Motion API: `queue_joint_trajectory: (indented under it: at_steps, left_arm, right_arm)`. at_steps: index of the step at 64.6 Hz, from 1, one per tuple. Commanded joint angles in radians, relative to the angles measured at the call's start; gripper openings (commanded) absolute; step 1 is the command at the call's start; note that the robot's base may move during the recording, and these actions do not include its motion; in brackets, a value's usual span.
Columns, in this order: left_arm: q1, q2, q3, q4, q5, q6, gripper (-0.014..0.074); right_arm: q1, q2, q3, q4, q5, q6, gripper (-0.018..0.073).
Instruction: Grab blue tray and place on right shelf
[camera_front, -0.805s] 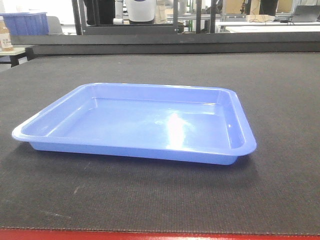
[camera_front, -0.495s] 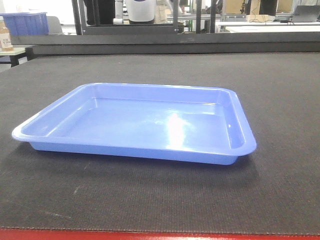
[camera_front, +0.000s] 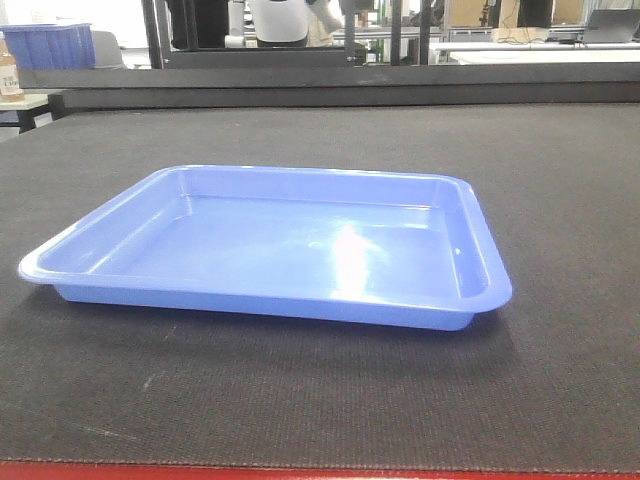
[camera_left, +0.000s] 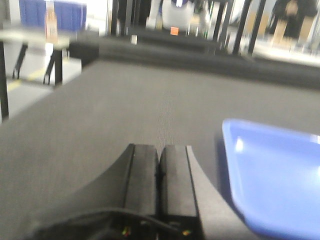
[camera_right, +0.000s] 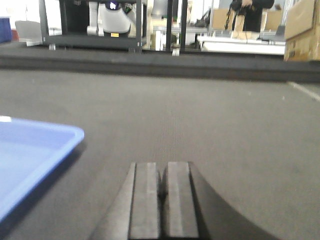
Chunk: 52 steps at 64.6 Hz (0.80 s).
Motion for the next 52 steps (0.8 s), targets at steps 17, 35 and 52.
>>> queue_joint_trajectory:
  at_steps: [17,35,52]
  left_arm:
    - [-0.001,0.181,-0.548,0.068,0.392,0.001,0.0078]
    - [-0.056,0.480,-0.771,0.062,0.490,0.015,0.0431]
    - [-0.245,0.817,-0.986,0.076,0.712,0.051,0.0431]
  right_arm:
    - [0.005,0.123,-0.508,0.008,0.286,-0.001,0.0263]
    - [0.041,0.432,-0.661,0.053,0.303,-0.001,0.0619]
    - [0.290,0.801,-0.888,0.153,0.447,-0.001,0.0611]
